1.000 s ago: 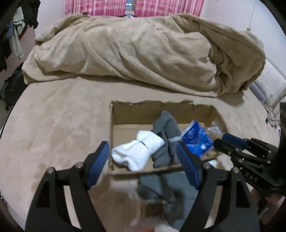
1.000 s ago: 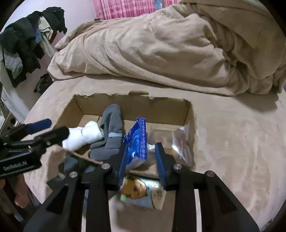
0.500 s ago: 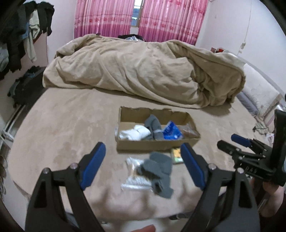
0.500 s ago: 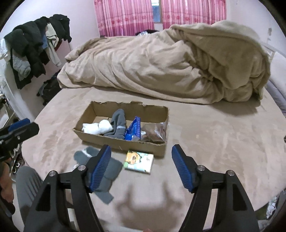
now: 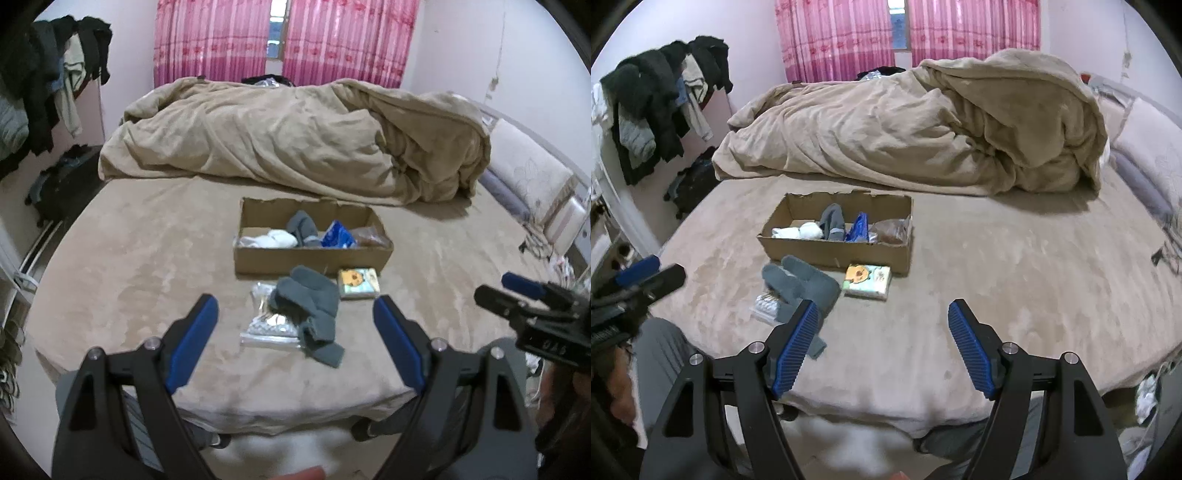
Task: Organize objects
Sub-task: 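Grasp the grey mittens with the left tool while the right tool grasps the cartoon tissue pack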
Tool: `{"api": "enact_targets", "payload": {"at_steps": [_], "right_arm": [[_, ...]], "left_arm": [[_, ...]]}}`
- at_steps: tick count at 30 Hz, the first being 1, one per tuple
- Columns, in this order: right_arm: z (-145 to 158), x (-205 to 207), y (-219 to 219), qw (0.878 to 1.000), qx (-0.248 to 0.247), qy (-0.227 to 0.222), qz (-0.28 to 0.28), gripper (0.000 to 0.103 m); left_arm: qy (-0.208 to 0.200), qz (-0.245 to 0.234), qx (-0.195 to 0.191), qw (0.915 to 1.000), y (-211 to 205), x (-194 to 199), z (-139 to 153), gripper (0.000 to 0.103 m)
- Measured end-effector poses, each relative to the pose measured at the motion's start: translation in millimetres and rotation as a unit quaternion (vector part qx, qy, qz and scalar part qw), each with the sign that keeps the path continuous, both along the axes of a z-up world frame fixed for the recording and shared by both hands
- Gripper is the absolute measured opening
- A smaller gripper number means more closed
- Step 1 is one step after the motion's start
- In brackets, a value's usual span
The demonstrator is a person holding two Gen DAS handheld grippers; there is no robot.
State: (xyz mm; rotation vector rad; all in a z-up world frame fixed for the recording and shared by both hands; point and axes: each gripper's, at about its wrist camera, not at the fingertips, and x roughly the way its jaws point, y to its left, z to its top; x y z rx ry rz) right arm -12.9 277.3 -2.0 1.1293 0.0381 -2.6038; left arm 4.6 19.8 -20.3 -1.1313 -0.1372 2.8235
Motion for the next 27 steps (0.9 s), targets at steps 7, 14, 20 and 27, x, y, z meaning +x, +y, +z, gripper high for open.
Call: {"api": "enact_targets", "payload": {"at_steps": [7,14,20,27], "right_arm": [[-22.7,-10.8,-5.9,1.0,0.01,-0.014,0.004,0.076],[-48.4,-35.5,-15.9,0.999,0.021,-0.025,0.012,0.08],[-72.1,-56.6,-13.5,0.999,0.031,-0.037,0.012,0.08],[-94.5,-75.9,0.2,0.998,0.03,-0.05,0.005,0.08]], "left_arm": [[-0.036,-0.01,0.004,0.9993,6.2,-8.3,-32.3,0.087],[-0.052,-0.046,0.003,0.9976,20.6,-34.3,-72.2,0.087],[-0.116,-0.072,0.036,0.99,35.2,-71.5,-119.2,0.086],[-0.119,-0.087,-0.025,0.9887,60.2,-96.9,-148.4,0.08]]}}
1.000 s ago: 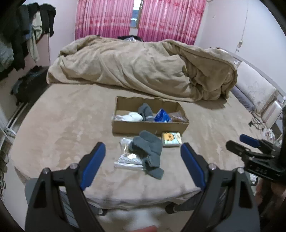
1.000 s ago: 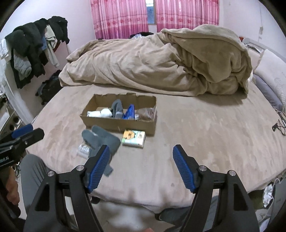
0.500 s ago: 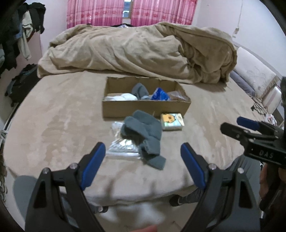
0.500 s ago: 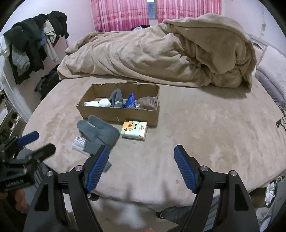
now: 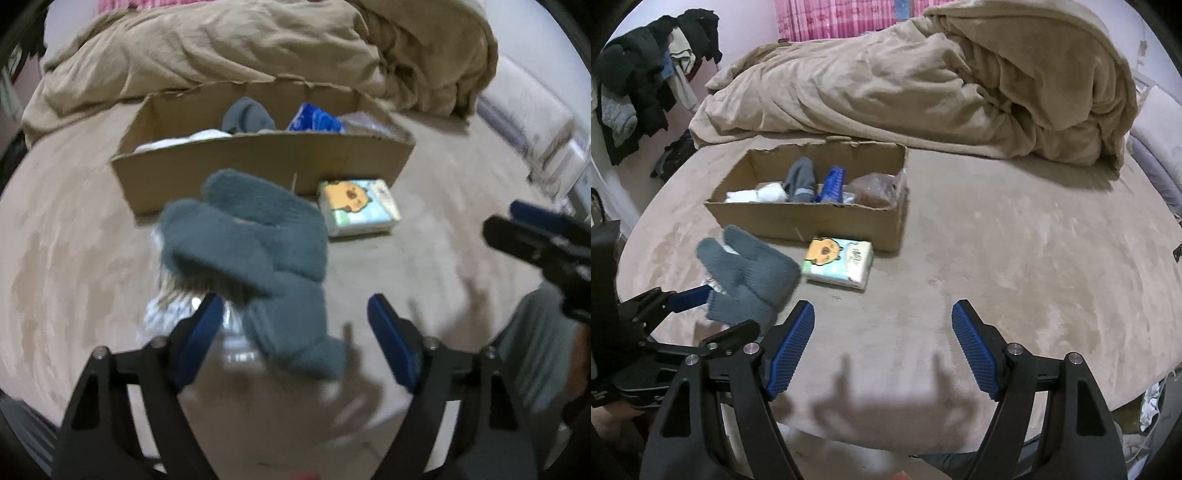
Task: Organize objects
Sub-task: 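Grasp the grey mittens with the left tool while the right tool grasps the cartoon tissue pack, then lower the mittens and cartoon tissue pack into the box and open both tools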
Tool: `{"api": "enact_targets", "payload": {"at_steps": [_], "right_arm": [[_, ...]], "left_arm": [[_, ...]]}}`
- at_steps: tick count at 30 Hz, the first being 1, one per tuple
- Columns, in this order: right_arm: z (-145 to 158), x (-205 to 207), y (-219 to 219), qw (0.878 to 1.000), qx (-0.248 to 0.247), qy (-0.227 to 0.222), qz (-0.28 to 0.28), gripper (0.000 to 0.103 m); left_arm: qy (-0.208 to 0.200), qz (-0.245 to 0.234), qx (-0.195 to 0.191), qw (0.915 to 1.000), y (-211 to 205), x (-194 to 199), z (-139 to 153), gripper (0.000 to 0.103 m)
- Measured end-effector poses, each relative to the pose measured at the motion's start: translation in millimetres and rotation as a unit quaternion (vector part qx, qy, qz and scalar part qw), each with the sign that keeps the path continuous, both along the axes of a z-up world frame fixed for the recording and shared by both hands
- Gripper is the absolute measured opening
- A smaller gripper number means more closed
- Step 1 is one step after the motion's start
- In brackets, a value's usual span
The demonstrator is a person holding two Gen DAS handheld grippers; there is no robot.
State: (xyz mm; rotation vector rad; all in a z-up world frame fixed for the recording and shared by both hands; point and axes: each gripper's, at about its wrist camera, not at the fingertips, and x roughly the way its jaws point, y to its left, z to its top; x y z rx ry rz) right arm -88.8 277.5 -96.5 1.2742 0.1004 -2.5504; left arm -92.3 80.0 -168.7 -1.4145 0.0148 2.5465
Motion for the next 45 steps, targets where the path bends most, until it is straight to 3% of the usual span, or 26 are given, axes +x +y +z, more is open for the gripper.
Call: {"api": "enact_targets", "payload": {"at_steps": [2,4,5,9,16,24,27,32,45], "right_arm": [[-7.7,-4.8,2.5,1.0,-0.001,-0.003,0.002,0.08],[-14.7,-10.0,2.0,1.0,-0.001,-0.007,0.006,0.08],[-18.4,-13.1,1.2,1.0,-0.003,-0.008,0.009,0.08],[-30.4,-25.1,-7.6,0.999,-0.02,-0.02,0.025,0.08],[-46.3,-51.0,-44.2,0.999,-0.021,-0.017,0.047,0.08],[-71.8,-71.1,-76.7,0.997,-0.01,-0.053,0.057,0.083],[-67.0,-64.4,-79.7,0.996,-0.016,-0.054,0.07,0.053],[-53.2,-47.8,-77.9,0.996,-0.008,-0.036,0.076,0.029],[-10.8,-1.5,-56.0,0.996,-0.026,-0.015,0.083,0.027]], "left_arm": [[-0.004,-0.013,-0.012,0.9998,8.3,-8.3,-9.5,0.077],[-0.01,-0.014,-0.005,0.9998,10.0,-14.3,-14.7,0.063],[-0.027,-0.011,-0.002,0.9996,10.3,-19.3,-20.5,0.047],[-0.036,-0.001,0.027,0.999,-4.4,-20.9,-21.5,0.038],[-0.007,0.015,0.042,0.999,-27.5,-8.8,3.4,0.037],[0.007,0.039,0.044,0.9983,-46.6,2.5,15.1,0.037],[0.009,0.046,0.047,0.9978,-50.9,9.4,19.1,0.037],[0.016,0.049,0.045,0.9977,-54.5,18.8,25.0,0.037],[0.025,0.05,0.048,0.9973,-58.0,49.8,50.7,0.037]]}}
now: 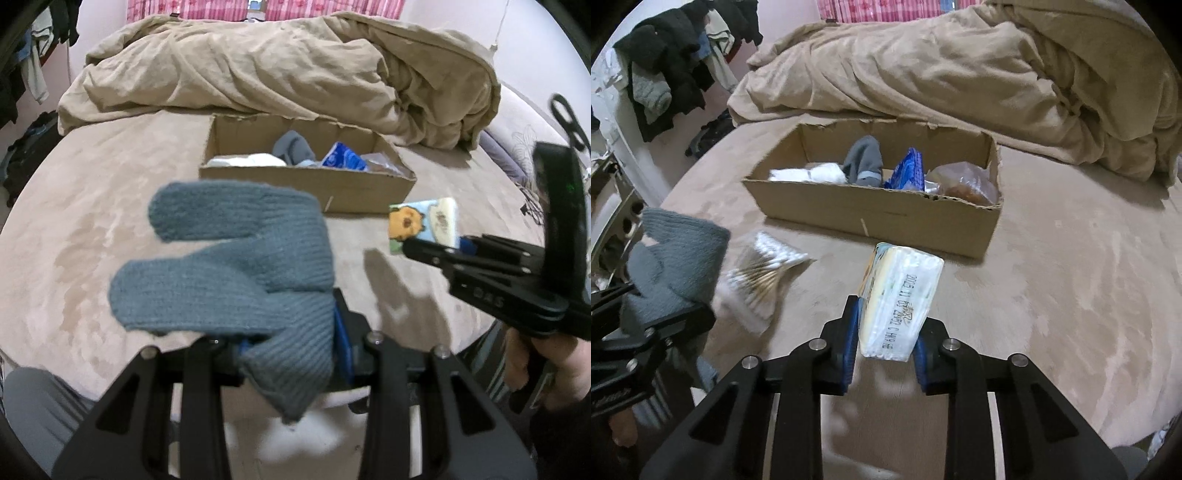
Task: Organize objects
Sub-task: 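Lower the mittens and cartoon tissue pack into the box and open both tools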
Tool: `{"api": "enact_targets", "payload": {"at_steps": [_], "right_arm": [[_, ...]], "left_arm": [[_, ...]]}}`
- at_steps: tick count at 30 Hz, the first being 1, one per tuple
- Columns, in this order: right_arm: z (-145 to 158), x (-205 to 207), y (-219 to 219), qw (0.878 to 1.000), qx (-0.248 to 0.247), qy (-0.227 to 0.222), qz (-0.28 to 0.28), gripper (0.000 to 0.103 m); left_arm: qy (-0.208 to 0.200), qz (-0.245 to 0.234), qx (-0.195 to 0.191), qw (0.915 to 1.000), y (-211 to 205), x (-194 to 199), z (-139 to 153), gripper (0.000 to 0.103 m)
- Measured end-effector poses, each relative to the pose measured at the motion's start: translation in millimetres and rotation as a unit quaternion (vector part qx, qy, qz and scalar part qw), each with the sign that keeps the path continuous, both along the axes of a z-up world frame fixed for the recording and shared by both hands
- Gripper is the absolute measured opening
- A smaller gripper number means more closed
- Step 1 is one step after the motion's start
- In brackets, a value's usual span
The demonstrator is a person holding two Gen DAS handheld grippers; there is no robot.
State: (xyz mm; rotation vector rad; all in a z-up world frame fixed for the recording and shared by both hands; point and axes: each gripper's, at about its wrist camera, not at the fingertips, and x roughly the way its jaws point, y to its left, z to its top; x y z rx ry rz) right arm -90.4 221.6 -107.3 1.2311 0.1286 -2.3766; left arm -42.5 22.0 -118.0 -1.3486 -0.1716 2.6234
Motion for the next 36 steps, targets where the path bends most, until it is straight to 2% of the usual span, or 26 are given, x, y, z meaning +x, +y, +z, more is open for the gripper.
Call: {"api": "enact_targets", "payload": {"at_steps": [10,23,30,36], "right_arm": [[44.9,37.8,6.1,1.0,-0.015,0.008,0.026,0.027],[116.5,43.2,18.6,0.997,-0.03,0.07,0.023,0.027],[135.3,19.7,19.6,0.994,-0.042,0.103,0.016,0.027],[128.4,-34.3,4.9,0.992,-0.053,0.11,0.027,0.027]], "left_arm": [[0.014,0.017,0.007,0.9997,-14.9,24.5,41.5,0.037],[0.082,0.013,0.004,0.9966,-20.0,14.0,114.4,0.037],[0.122,0.014,0.0,0.9924,-23.9,-15.8,138.2,0.038],[0.128,0.004,-0.01,0.9917,-23.4,-67.2,129.4,0.038]]}}
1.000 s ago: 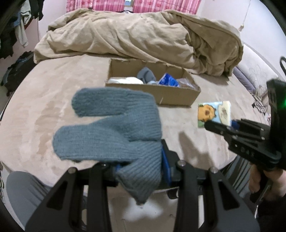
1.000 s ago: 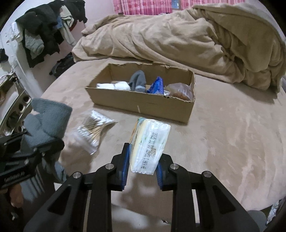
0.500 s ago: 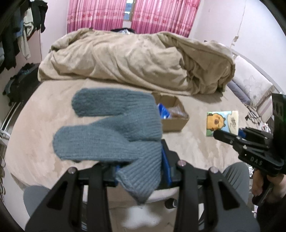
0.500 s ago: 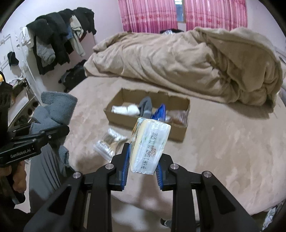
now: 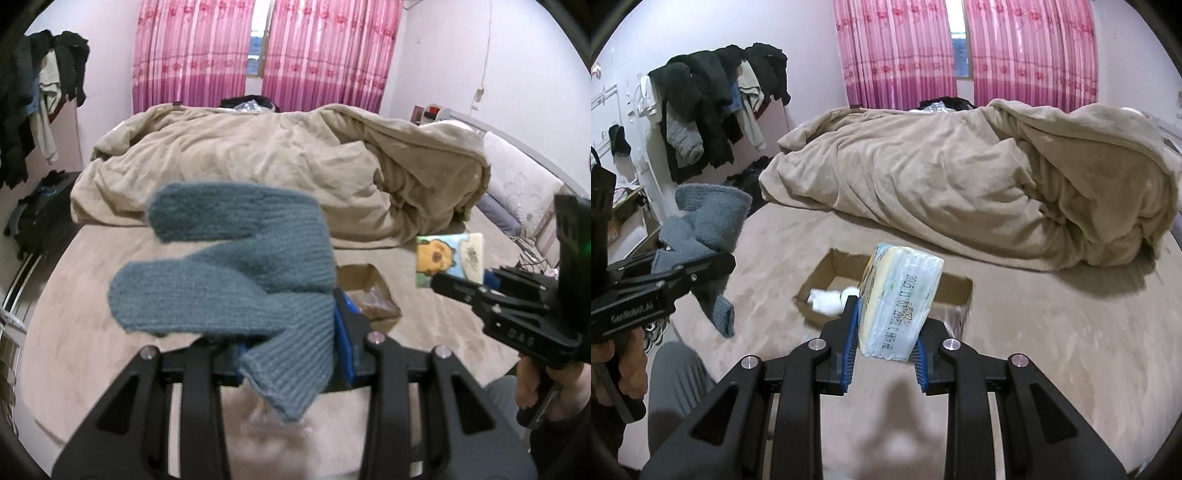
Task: Organize objects
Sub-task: 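Lower the mittens and cartoon tissue pack into the box and open both tools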
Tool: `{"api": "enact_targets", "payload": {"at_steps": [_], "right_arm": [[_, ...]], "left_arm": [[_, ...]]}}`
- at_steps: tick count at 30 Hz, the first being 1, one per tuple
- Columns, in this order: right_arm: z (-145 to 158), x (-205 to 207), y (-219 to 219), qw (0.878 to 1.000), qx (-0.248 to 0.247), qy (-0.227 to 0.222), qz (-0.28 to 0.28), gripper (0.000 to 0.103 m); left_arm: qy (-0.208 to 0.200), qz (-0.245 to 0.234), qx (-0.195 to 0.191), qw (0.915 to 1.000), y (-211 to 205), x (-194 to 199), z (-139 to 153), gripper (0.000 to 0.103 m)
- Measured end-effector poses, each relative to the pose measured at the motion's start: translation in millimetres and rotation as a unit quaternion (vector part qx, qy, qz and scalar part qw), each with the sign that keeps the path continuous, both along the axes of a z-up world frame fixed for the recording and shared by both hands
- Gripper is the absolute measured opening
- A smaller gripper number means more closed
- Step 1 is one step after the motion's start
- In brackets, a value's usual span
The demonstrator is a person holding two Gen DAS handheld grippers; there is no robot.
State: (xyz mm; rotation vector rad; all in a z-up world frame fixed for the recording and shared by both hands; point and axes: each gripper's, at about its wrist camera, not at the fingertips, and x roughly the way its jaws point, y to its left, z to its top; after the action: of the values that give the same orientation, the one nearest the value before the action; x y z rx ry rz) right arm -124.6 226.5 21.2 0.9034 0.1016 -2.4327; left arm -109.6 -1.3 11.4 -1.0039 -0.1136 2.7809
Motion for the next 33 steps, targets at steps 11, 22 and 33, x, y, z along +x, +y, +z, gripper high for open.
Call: {"api": "enact_targets", "payload": {"at_steps": [11,22,33], "right_arm": [[-52.3,-71.8,-33.3,0.999,0.029,-0.023,0.006,0.027],[-116.0,-113.6,-56.7,0.996,0.054,-0.072,0.014,0.028],[-126.5,-110.3,-48.7,0.995,0.06,-0.084,-0.011,0.063]], "left_arm": [[-0.054,0.001,-0.005,0.9985,-1.0,-87.1,-61.5,0.038],[-0.134,-0.011,0.006,0.9908,5.5,-140.3,-142.1,0.04],[-0.123,-0.007,0.002,0.9923,8.6,-121.1,-122.9,0.076]]}}
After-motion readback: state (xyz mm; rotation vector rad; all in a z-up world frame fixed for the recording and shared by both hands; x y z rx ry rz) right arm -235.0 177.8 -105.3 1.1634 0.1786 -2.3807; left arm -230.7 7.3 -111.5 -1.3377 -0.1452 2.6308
